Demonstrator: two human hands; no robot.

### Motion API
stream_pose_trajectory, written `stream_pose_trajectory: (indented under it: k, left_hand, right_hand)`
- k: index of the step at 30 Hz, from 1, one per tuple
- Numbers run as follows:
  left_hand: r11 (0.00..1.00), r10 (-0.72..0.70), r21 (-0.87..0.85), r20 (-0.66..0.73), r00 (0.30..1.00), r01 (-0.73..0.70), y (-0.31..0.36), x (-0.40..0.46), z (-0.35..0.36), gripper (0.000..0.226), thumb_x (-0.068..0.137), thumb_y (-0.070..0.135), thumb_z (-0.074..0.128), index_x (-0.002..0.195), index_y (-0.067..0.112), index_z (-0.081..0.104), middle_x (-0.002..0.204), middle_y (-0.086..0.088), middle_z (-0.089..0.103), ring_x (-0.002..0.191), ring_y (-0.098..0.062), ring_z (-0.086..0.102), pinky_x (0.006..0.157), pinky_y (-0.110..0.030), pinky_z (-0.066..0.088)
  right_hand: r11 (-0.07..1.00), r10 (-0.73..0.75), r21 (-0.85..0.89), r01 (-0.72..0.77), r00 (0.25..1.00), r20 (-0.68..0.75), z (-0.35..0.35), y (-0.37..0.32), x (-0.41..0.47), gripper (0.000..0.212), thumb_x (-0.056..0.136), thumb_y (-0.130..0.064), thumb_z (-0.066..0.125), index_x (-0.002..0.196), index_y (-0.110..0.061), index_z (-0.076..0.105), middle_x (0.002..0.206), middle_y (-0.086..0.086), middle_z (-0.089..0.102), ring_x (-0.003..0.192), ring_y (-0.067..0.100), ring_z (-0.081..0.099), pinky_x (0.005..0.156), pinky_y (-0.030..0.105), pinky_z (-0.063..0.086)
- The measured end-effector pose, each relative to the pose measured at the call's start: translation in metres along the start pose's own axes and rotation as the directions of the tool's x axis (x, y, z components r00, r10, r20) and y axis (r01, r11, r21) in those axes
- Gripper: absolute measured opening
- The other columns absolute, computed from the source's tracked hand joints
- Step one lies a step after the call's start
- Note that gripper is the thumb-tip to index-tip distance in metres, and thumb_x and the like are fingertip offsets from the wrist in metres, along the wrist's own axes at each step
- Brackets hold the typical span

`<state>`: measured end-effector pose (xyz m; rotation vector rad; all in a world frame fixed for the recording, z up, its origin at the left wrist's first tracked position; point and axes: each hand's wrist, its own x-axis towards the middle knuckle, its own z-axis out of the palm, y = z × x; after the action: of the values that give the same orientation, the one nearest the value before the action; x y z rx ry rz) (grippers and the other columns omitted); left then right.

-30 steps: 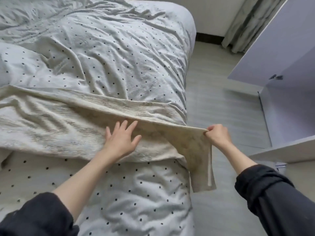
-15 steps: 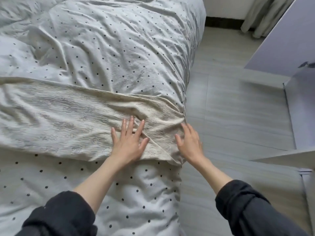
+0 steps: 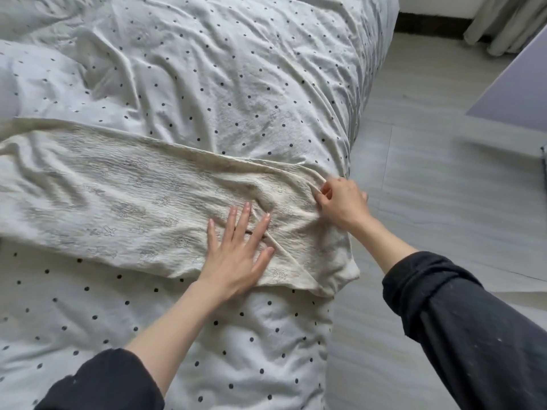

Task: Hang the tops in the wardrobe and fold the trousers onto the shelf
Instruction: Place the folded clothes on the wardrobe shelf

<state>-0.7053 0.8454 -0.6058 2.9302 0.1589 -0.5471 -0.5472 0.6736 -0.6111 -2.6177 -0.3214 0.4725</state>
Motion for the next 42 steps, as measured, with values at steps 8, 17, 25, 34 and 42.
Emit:
stream_pose_trajectory:
  k: [8,17,25,34,42]
  left_hand:
    - [0.999,0.028,0.045,-0.061,0.998,-0.025,-0.007,-0.004,-0.004,0.060,0.082,0.067,-0.010,0.132,0.048,-0.037,0.145,0.004,-0.044,0.134,-0.016,-0.040,0.103,-0.051,-0.031]
    - [0.991,0.024,0.127,0.057,0.998,-0.031,-0.067,-0.061,-0.035,0.079,0.062,0.064,-0.042,0.136,0.041,-0.024,0.150,0.007,-0.026,0.138,-0.021,-0.029,0.107,-0.054,-0.021]
    - [0.943,-0.275,0.162,-0.109,0.955,0.290,-0.245,-0.110,-0.102,0.055,0.096,0.047,-0.003,0.150,0.034,-0.003,0.159,0.002,-0.009,0.144,-0.022,-0.018,0.109,-0.058,-0.016]
    - [0.898,-0.436,-0.184,-0.260,0.862,0.399,-0.416,-0.127,-0.143,0.050,0.100,0.040,0.021,0.149,0.029,0.021,0.159,-0.008,0.008,0.145,-0.029,0.005,0.116,-0.048,0.006]
    - [0.715,-0.661,-0.492,-0.247,0.709,0.496,-0.447,-0.105,-0.154,0.053,0.092,0.051,0.040,0.121,0.009,0.057,0.124,-0.020,0.054,0.121,-0.035,0.040,0.098,-0.041,0.033]
  right_hand:
    - [0.994,0.110,0.021,-0.108,0.963,-0.246,-0.018,-0.001,0.016,0.026,0.098,-0.024,0.041,0.117,-0.012,0.054,0.124,0.009,0.053,0.117,0.025,0.044,0.097,0.041,0.028]
    - [0.908,-0.298,-0.270,0.321,0.947,0.123,0.042,-0.091,-0.072,0.064,0.093,-0.055,0.008,0.150,-0.027,0.013,0.159,0.004,-0.007,0.146,0.025,-0.010,0.111,0.059,-0.007]
    - [0.950,-0.199,-0.204,0.237,0.961,0.190,0.076,-0.243,-0.096,0.058,0.100,-0.048,0.021,0.151,-0.027,0.003,0.159,0.001,-0.010,0.146,0.024,-0.013,0.111,0.061,-0.005]
    - [0.878,-0.380,-0.219,0.425,0.898,0.221,0.139,-0.428,-0.079,0.058,0.100,-0.049,0.020,0.151,-0.029,0.002,0.159,0.001,-0.013,0.145,0.021,-0.015,0.112,0.060,-0.004]
    - [0.887,-0.317,-0.236,0.396,0.896,0.310,0.161,-0.458,-0.074,0.056,0.099,-0.051,0.022,0.150,-0.030,0.010,0.160,0.000,0.000,0.146,0.020,-0.009,0.108,0.065,-0.007]
